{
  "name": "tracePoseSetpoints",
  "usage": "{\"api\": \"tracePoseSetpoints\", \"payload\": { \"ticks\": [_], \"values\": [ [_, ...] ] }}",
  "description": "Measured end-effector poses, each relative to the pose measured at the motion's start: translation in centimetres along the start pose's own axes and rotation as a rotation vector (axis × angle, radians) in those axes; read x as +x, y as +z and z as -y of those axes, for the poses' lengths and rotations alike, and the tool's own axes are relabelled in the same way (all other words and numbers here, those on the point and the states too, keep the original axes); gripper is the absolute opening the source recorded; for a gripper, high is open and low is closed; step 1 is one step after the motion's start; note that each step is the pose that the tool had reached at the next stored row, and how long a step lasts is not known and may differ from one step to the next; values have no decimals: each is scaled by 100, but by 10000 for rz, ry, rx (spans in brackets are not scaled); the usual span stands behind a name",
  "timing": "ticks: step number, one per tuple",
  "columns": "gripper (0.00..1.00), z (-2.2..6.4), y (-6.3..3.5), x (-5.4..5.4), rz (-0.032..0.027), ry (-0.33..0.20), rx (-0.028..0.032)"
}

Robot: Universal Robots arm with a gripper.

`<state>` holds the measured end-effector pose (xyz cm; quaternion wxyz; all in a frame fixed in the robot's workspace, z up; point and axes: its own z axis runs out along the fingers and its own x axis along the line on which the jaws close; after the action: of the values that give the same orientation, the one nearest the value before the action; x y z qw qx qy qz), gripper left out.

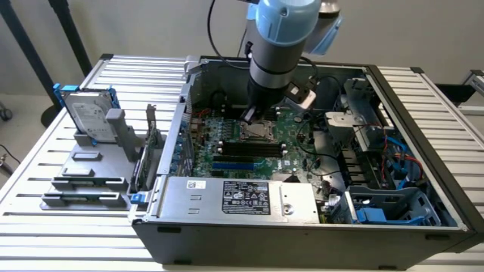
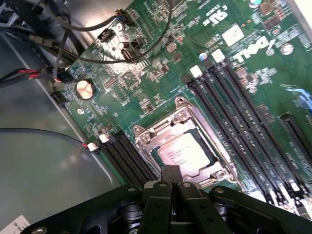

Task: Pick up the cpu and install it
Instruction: 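Install the first cpu locking lever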

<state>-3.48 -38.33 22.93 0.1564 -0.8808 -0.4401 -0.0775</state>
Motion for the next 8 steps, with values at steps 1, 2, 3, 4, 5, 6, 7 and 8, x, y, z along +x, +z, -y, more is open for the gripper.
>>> {"api": "tracePoseSetpoints", "payload": {
  "ticks": [1, 2, 3, 4, 5, 6, 7, 8],
  "values": [
    [11, -8, -22, -28, -17, 0, 12],
    [11, -15, -46, -53, -30, 0, 22],
    [11, -23, -73, -76, -41, 1, 32],
    [11, -31, -102, -97, -52, 0, 40],
    [11, -39, -132, -118, -60, 0, 47],
    [11, -46, -161, -140, -66, 1, 51],
    [11, -53, -189, -161, -73, 1, 55],
    [11, -59, -217, -183, -76, 1, 58]
  ]
}}
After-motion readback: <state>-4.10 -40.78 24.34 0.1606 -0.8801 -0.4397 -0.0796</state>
